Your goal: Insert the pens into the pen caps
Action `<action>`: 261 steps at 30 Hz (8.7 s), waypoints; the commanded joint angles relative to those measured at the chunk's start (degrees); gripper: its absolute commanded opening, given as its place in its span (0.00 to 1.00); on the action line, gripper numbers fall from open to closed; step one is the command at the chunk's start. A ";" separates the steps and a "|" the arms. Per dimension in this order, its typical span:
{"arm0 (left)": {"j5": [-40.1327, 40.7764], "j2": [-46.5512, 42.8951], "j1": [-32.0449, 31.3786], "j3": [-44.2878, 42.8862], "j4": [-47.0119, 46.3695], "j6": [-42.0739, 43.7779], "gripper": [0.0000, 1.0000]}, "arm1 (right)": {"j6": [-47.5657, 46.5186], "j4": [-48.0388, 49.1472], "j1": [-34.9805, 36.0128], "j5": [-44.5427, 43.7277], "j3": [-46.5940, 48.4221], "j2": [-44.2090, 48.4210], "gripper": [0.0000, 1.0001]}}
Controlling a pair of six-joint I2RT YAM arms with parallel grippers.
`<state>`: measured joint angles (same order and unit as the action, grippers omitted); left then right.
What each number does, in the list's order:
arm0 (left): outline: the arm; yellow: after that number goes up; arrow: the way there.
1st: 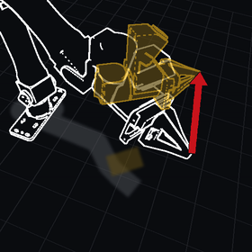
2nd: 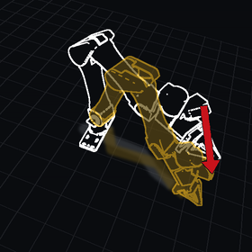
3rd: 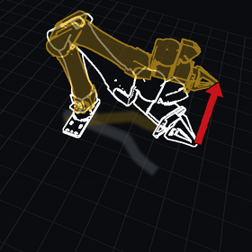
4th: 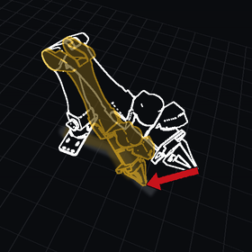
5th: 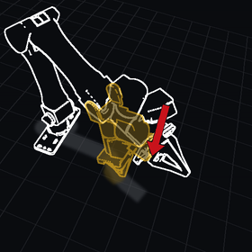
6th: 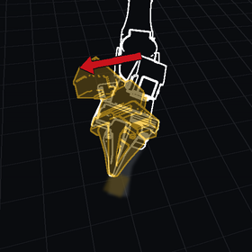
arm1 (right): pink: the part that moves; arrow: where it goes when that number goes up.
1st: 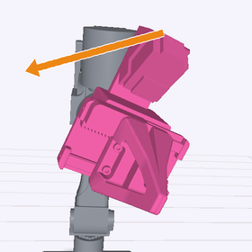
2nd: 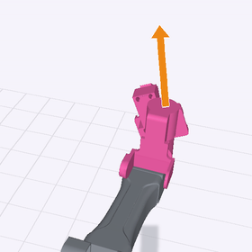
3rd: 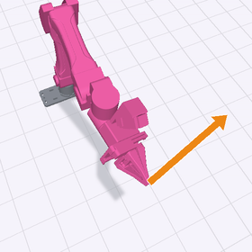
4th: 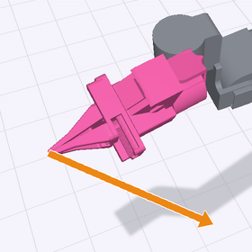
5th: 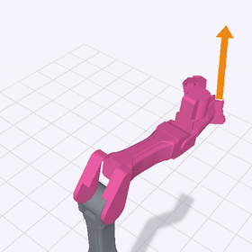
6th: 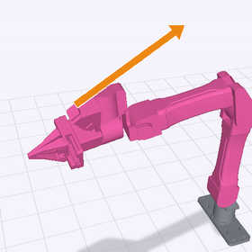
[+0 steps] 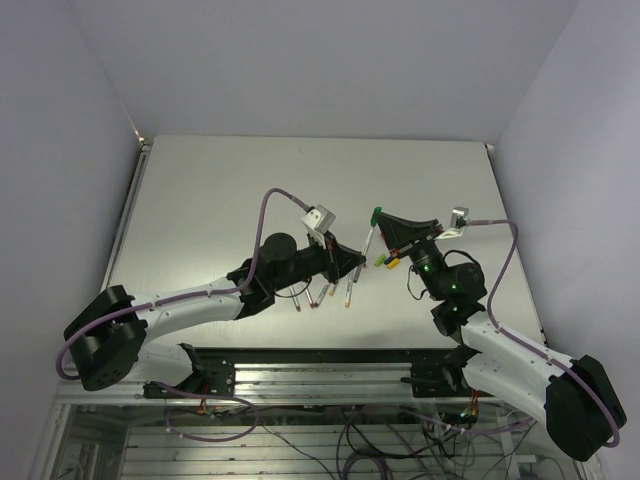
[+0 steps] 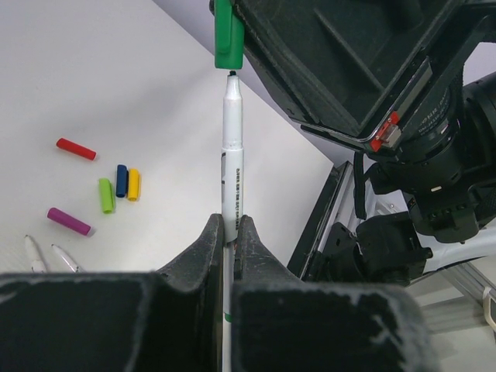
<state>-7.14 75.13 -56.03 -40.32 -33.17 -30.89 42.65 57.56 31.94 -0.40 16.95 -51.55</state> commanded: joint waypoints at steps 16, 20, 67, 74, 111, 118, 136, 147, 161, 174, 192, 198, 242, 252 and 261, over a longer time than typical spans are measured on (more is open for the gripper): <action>2.26 -0.60 -0.18 0.85 -2.43 -0.40 0.07 | 0.30 0.93 0.05 0.56 -0.78 0.86 0.00; 2.02 -0.48 -0.18 0.85 -2.58 -0.53 0.07 | 0.41 0.93 0.05 0.83 -0.99 0.43 0.00; 8.79 -8.98 2.94 0.94 -11.08 3.58 0.07 | 6.15 2.16 0.36 19.83 -0.82 -13.89 0.00; 9.20 -8.60 4.20 -0.44 -12.19 4.19 0.07 | 3.86 -3.34 1.74 19.36 -0.21 -13.58 0.00; 15.49 6.96 13.38 -1.38 7.89 3.52 0.07 | -8.92 -38.54 2.79 -14.90 15.17 5.70 0.70; 15.59 15.33 19.72 -10.85 15.77 4.15 0.07 | -14.03 -45.16 2.84 -19.61 17.76 6.61 0.64; 13.57 40.72 25.71 -36.92 33.43 6.28 0.07 | -15.34 -43.79 2.80 -18.65 15.12 4.80 0.59; 18.46 46.09 26.04 -43.63 38.71 4.59 0.10 | -14.37 -43.20 2.78 -15.77 13.92 4.47 0.59; 20.82 51.11 26.41 -48.42 41.44 4.52 0.35 | -12.52 -43.40 2.78 -16.77 12.19 5.17 0.60; 22.89 48.12 26.68 -48.54 41.48 5.08 0.55 | -12.09 -43.67 2.78 -20.09 12.97 4.61 0.72; 22.74 29.10 27.14 -32.76 39.52 4.20 0.65 | -11.64 -44.46 1.76 -26.73 14.98 3.82 0.64; 21.08 20.68 24.61 -21.57 40.44 2.32 0.65 | -12.07 -48.08 1.76 -30.82 14.94 3.19 0.60; 29.14 17.50 4.19 -7.24 53.64 -9.67 0.51 | -6.00 -49.28 1.54 -29.40 7.61 5.66 0.55; 30.95 19.02 4.04 -8.59 59.24 -7.71 0.37 | -5.16 -49.80 1.59 -29.57 8.05 6.27 0.55; 30.43 20.78 4.04 -8.55 60.15 -7.60 0.33 | -4.69 -51.04 1.54 -29.52 8.09 6.35 0.55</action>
<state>23.00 93.01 -51.62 -49.25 22.85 -39.24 37.28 6.96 33.80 -29.34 25.04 -46.06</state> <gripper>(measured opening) 0.343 0.548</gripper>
